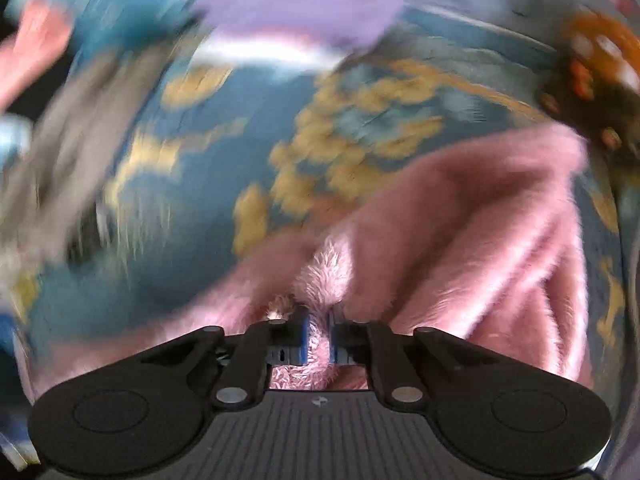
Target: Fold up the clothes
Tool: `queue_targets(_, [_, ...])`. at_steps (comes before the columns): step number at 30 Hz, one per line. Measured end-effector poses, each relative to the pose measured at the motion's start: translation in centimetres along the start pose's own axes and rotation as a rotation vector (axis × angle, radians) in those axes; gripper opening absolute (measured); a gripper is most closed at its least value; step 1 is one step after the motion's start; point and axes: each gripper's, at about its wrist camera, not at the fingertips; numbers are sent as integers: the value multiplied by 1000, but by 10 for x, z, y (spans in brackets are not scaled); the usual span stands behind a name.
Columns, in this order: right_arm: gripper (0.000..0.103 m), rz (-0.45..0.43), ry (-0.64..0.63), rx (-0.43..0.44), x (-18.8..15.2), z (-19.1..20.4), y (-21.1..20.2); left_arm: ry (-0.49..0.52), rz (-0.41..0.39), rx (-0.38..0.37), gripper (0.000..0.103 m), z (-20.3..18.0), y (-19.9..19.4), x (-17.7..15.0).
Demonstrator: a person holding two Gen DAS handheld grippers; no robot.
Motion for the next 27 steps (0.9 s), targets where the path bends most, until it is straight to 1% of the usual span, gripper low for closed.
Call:
queue_targets(1, [8, -30, 46, 17, 7, -7, -13, -10, -6, -12, 82, 0, 1, -2])
queue_targets(2, [8, -65, 96, 60, 17, -16, -29, -15, -7, -19, 82, -1, 4, -3])
queue_targets(3, [8, -103, 148, 115, 27, -24, -45, -18, -8, -19, 82, -3, 6, -5])
queue_targets(5, [8, -190, 184, 220, 50, -33, -75, -20, -18, -9, 82, -6, 6, -8])
queue_targets(9, [7, -384, 92, 374, 107, -27, -122, -79, -57, -8, 82, -3, -6, -12])
queue_targets(11, [7, -470, 80, 448, 137, -24, -131, -109, -70, 16, 82, 3, -12, -12])
queue_targets(14, [7, -553, 107, 539, 178, -25, -133, -161, -95, 65, 82, 18, -24, -11])
queue_targets(15, [7, -570, 80, 519, 189, -23, -128, -180, -103, 77, 82, 23, -28, -11])
queue_targets(16, [7, -584, 45, 480, 200, -19, -121, -202, -110, 82, 83, 29, -32, -11])
queue_targets(17, [8, -578, 16, 428, 210, -17, -109, -223, -117, 86, 83, 35, -35, -12])
queue_targets(19, [8, -495, 1, 280, 225, -18, -68, -254, -119, 101, 83, 42, -36, -12])
queue_targets(22, [9, -302, 26, 93, 237, -27, 1, -277, -113, 121, 83, 48, -35, -12])
queue_targets(24, [11, -237, 47, 5, 235, -32, 26, -278, -108, 119, 83, 46, -33, -11])
queue_targets(25, [16, -238, 78, -31, 231, -34, 29, -278, -108, 116, 83, 46, -33, -10])
queue_targets(26, [20, -254, 119, -65, 226, -35, 27, -277, -107, 111, 83, 44, -32, -9])
queue_targets(27, [27, -278, 161, -96, 218, -35, 22, -274, -106, 103, 83, 42, -31, -8])
Point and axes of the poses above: each gripper's, at about its wrist camera, not at the fingertips, and y roughly the way its jaws point, z to its left, x to its top, and after that the axes turned 2 degrees about z, right-handed
